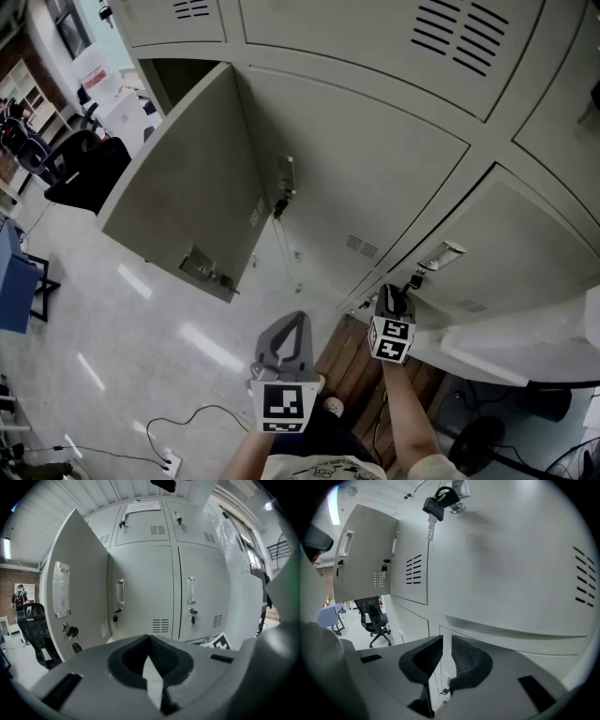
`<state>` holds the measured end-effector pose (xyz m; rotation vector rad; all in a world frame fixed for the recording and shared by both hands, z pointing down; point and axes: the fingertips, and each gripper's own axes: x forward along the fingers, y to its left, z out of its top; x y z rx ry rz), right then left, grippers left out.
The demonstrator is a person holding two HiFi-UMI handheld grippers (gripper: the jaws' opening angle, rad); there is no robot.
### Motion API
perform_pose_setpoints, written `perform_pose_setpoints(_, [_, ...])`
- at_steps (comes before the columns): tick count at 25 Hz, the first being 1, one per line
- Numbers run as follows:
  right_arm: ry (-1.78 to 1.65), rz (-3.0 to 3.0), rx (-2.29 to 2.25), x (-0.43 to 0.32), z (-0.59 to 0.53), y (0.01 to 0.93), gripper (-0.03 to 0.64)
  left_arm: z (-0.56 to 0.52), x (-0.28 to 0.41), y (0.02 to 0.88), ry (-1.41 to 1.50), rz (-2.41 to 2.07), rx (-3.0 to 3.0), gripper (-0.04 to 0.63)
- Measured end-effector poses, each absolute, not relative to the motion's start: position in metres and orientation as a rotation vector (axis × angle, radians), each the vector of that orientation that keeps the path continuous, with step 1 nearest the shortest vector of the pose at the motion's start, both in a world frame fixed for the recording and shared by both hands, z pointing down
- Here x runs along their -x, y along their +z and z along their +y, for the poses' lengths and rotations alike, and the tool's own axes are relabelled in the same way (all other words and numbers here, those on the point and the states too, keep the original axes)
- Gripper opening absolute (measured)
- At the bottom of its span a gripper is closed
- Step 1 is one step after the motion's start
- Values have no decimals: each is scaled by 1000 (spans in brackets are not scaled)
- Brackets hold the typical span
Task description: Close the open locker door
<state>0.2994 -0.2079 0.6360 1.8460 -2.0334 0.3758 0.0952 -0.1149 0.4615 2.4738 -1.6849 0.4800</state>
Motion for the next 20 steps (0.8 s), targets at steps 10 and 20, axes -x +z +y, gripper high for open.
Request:
perform_pose_setpoints(10, [384, -2178, -1758, -258, -180, 609, 69, -104, -87, 450, 449, -1728, -2459, -2])
perform_pose_setpoints(20, [254, -2478, -1607, -173, -150, 509, 74, -90, -46, 423, 364, -1852, -2401, -2])
